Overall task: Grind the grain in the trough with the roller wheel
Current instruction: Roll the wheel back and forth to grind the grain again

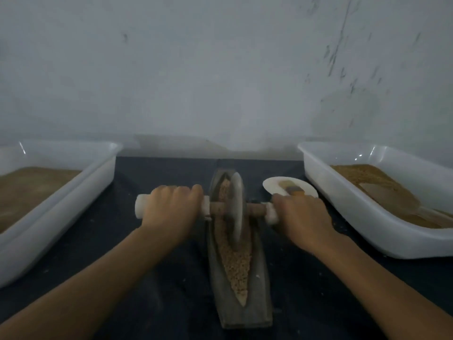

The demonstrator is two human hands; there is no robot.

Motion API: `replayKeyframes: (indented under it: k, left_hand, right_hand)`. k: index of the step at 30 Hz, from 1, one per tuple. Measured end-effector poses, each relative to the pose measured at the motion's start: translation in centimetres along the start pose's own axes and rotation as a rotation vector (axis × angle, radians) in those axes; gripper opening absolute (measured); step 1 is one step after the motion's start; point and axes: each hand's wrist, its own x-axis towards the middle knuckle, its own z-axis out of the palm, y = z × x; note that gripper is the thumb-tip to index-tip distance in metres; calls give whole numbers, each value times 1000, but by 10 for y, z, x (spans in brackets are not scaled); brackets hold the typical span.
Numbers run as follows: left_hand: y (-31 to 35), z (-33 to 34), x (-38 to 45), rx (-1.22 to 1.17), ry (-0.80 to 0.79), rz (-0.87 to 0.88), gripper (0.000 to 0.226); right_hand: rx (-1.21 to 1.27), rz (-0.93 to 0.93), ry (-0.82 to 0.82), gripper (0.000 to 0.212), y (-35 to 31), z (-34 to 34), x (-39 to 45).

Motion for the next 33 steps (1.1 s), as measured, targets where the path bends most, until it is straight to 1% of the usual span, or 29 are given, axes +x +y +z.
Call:
replayKeyframes:
  k: [1,2,3,4,5,6,8,9,11,13,15,17,18,20,22,23,24,26,27,28,29,31,33]
  left_hand:
    - [3,-9,-16,16,44,73,38]
    - [5,-19,-29,8,109,136,44]
    - [6,-26,-40,-10,177,179,47]
    - [6,-30,-46,-21,225,202,48]
    - [7,-30,-49,-24,244,209,48]
    - [8,-28,-49,-19,236,204,47]
    - [9,-19,-40,6,192,169,42]
    - [8,-11,-31,50,162,146,41]
    - [3,8,-9,93,78,70,35]
    - [-7,29,12,14,23,-32,27]
    - [-13,43,27,-98,-9,-112,16]
    - [-15,52,33,-174,-31,-165,10]
    - [-15,52,31,-196,-47,-180,11]
    - [-13,44,20,-179,-59,-165,18]
    - [-10,25,0,-119,-56,-111,23]
    - [-9,13,-13,-84,-50,-70,27]
    - [-6,1,-28,-61,-12,-3,35]
    - [-1,-25,-57,-62,119,151,52]
    - [0,-33,-68,-88,199,193,54]
    - [-1,-35,-74,-107,213,200,53]
    - [-3,-33,-76,-127,157,178,53]
    - [-4,-23,-65,-84,-5,96,48]
    - [-5,2,-44,-10,-68,-34,35]
  right_hand:
    - [36,-3,-30,28,0,-5,-21]
    - [54,3,-39,40,-1,-14,-40]
    - [55,3,-9,52,-3,-20,-58]
    - [39,-6,18,60,-4,-25,-70]
    - [13,-16,9,65,-4,-29,-77]
    - [-16,-21,-30,64,-3,-30,-79]
    - [-44,4,-112,54,-4,-25,-72]
    - [-59,22,-128,50,-5,-23,-62]
    - [-79,21,-46,40,-4,-12,-34]
    - [-126,9,27,28,-4,-5,4]
    - [-171,-4,47,24,-4,-7,41]
    - [-230,-34,67,24,-8,-12,63]
    - [-245,-48,78,27,-11,-15,66]
    - [-239,-45,99,30,-15,-20,54]
    - [-201,-36,107,30,-16,-23,21]
    - [-175,-44,131,35,-16,-25,0]
    - [-122,-65,149,46,-17,-30,-21]
    - [-7,-143,194,72,-15,-41,-55]
    - [42,-167,192,78,-13,-42,-67]
    - [72,-177,162,80,-11,-43,-74]
    - [70,-179,142,77,-10,-45,-74]
    - [11,-175,166,63,-10,-40,-60]
    - [-87,-144,189,47,-11,-25,-29]
